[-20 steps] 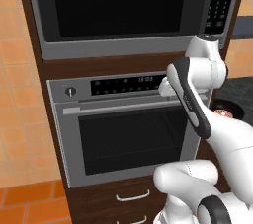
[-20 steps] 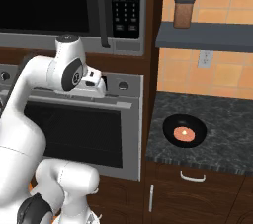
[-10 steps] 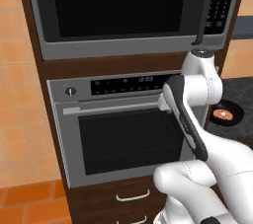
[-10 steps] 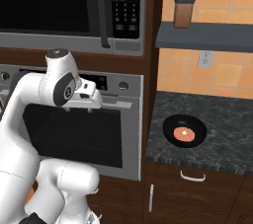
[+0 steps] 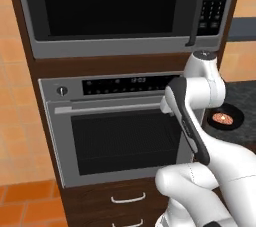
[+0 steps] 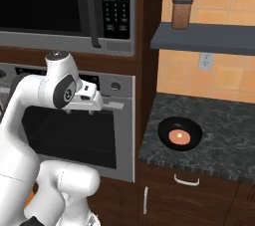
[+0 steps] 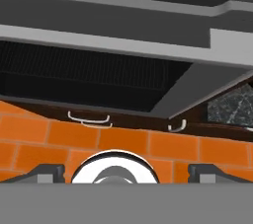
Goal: Open the microwave, place the bowl with waffle inside the microwave, then close the microwave door and turn it on.
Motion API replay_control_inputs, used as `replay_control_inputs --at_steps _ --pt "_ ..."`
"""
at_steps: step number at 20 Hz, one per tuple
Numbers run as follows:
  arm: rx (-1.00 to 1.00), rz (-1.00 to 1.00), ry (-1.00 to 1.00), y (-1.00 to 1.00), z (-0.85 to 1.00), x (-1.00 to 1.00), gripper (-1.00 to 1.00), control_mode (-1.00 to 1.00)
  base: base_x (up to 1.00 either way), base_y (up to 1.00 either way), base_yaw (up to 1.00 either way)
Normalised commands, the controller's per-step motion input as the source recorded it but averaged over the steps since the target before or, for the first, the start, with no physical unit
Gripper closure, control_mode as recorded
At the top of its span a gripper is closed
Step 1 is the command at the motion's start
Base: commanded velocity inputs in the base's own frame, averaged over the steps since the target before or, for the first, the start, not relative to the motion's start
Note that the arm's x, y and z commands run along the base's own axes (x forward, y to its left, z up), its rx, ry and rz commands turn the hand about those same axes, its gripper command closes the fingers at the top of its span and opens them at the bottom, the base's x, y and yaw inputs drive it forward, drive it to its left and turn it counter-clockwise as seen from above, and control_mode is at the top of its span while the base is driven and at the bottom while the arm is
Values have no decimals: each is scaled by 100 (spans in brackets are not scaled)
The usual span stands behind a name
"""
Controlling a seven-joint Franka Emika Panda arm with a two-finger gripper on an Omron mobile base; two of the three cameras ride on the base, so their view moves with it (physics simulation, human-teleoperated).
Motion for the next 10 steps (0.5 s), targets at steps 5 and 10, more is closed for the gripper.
replay_control_inputs --at_steps 5,10 --pt "0 0 0 0 0 0 -100 100 -19 -51 22" --pt "0 0 0 0 0 0 -100 100 -20 -42 25"
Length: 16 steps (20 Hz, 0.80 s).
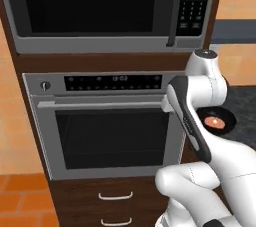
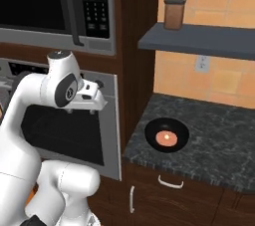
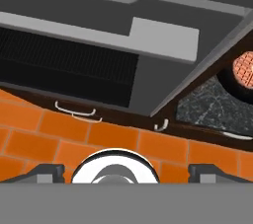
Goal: Open the microwave, place the bowl with waffle inside the microwave, then close the microwave door and turn it on.
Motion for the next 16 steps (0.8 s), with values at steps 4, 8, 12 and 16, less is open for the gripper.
replay_control_inputs --at_steps 4,8,12,16 --pt "0 0 0 0 0 0 -100 100 -24 -34 32" --pt "0 0 0 0 0 0 -100 100 -22 -29 41" --pt "0 0 0 0 0 0 -100 100 -29 -23 34" --pt "0 6 -12 -1 14 -33 -100 -100 0 0 0"
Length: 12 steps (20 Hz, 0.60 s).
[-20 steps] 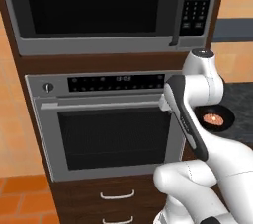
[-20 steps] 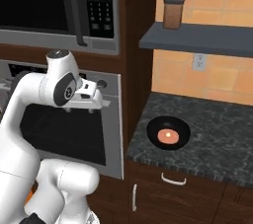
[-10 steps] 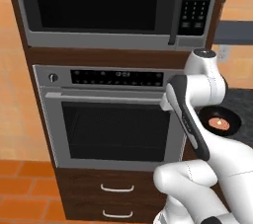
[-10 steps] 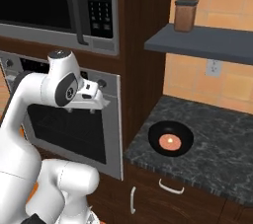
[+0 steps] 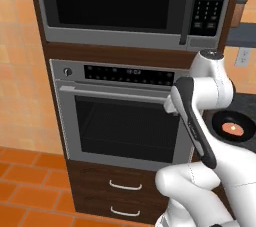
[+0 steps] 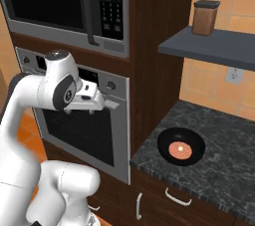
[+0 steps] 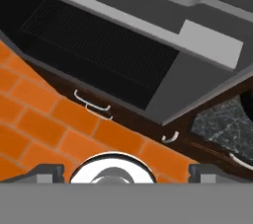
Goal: Open the microwave, place the bowl with waffle inside the microwave, then close the microwave door and turn it on.
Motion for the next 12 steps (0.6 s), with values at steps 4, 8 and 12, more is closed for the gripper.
replay_control_inputs --at_steps 4,8,12 --pt "0 -8 -21 0 60 -29 -100 -100 0 0 0" --pt "0 -15 -27 0 76 -17 -100 -100 0 0 0" --pt "0 -19 -26 0 69 0 -100 -100 0 0 0"
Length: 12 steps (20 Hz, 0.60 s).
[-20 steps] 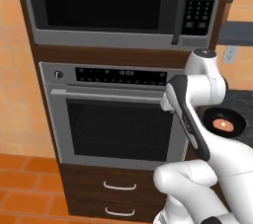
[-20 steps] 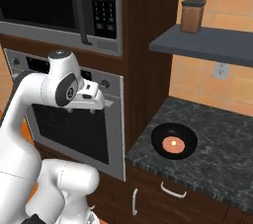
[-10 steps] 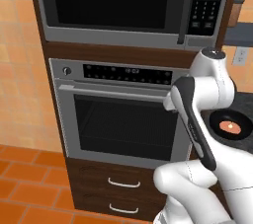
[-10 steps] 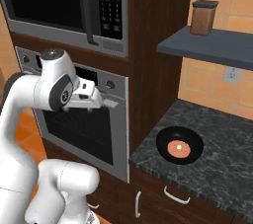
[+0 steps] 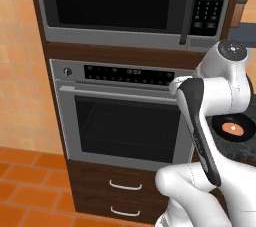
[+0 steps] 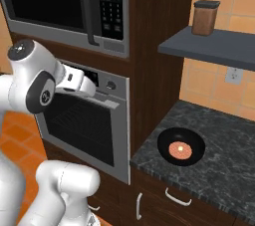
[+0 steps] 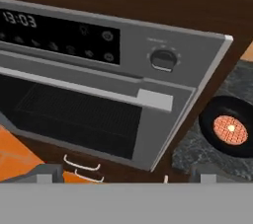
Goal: Open the microwave, place the bowl with waffle inside the microwave, then close the microwave door and turn it on.
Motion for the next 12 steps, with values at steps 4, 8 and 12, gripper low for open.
replay_control_inputs --at_steps 4,8,12 --pt "0 -12 -31 -3 51 0 -100 -100 0 0 0" --pt "0 -13 -27 0 43 0 -100 -100 0 0 0" --pt "0 -14 -23 0 35 0 -100 -100 0 0 0"
